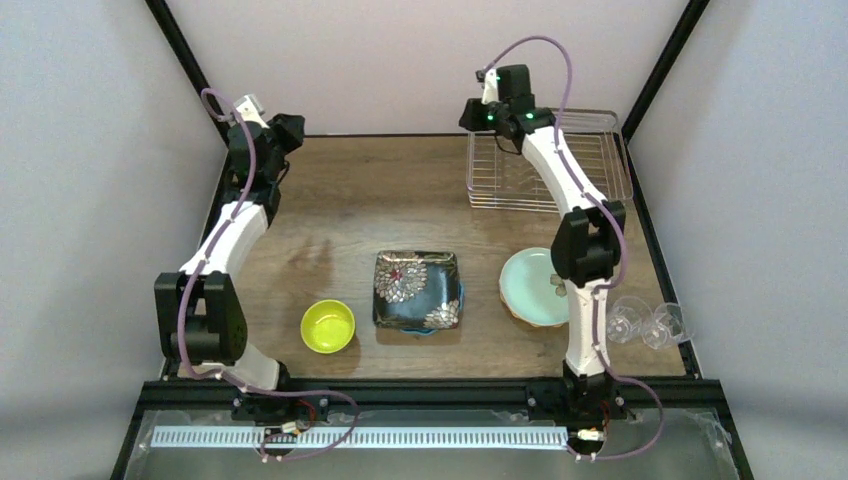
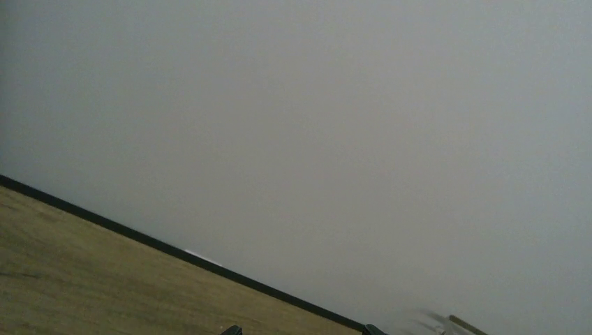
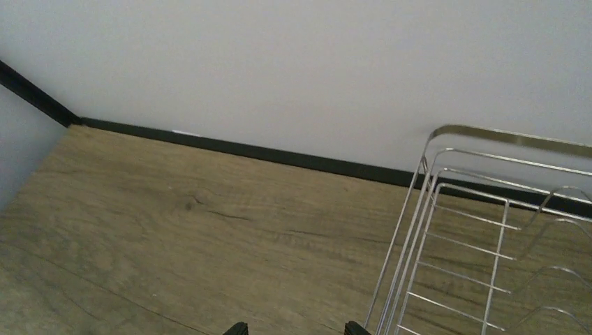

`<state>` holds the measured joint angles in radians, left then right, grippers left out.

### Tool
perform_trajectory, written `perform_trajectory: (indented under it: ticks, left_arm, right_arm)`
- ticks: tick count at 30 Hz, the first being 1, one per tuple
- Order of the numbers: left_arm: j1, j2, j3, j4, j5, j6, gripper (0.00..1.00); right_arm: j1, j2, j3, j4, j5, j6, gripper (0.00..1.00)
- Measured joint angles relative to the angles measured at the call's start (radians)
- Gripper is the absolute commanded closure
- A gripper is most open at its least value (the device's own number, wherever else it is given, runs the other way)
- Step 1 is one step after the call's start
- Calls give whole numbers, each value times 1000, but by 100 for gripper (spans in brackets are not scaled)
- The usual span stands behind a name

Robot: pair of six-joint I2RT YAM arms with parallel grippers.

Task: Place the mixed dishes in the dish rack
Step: Move the dish rack to the center of the board.

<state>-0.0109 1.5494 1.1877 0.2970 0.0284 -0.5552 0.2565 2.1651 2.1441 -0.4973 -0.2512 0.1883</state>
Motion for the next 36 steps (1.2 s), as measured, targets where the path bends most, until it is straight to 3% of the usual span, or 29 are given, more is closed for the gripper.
perform_trajectory:
  ticks: [5,14,31,36]
  left_arm:
    - [0,3,0,-16,-6,0,0]
    - [0,4,-3,-21,-9,-15,0]
    - [0,3,-58,-7,-9,-42,0]
    - [0,3,-64,-3,-9,-46,0]
  right_arm:
    - [42,90,117,-118,131,-13,22]
    - [70,152,130,-218,327,-16,24]
    - [104,178,126,-232,383,-24,24]
    - [104,214,126,-228,390,-24,31]
